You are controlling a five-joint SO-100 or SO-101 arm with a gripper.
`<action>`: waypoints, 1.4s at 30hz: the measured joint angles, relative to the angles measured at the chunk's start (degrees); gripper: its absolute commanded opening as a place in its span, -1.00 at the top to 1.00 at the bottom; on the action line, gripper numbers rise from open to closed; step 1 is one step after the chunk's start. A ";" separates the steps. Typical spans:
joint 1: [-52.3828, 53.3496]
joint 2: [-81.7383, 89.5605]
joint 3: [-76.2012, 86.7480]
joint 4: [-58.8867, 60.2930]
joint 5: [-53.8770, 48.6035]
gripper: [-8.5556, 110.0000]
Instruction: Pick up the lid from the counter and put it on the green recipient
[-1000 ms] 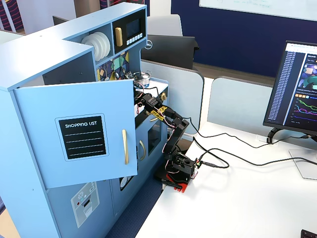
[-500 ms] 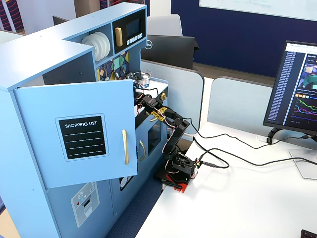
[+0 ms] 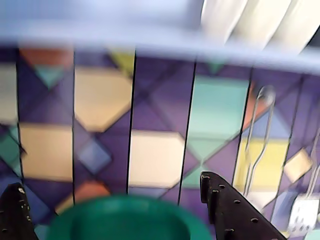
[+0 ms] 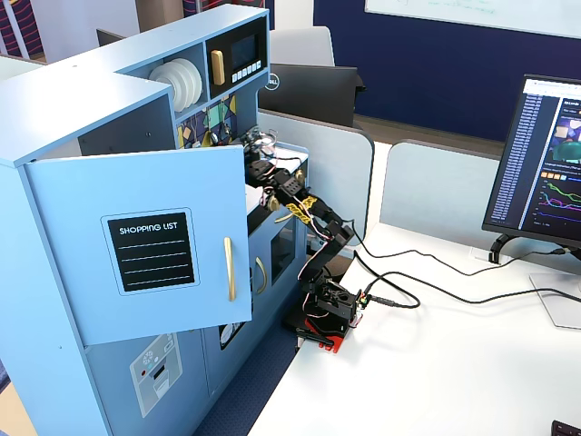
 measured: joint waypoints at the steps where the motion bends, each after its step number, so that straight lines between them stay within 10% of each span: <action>1: 0.00 2.11 0.00 2.02 0.00 0.22; 14: 5.36 43.07 26.89 29.88 5.71 0.29; 21: 6.42 52.47 42.89 40.87 8.35 0.65; 42: -0.18 53.96 84.20 42.01 9.40 0.84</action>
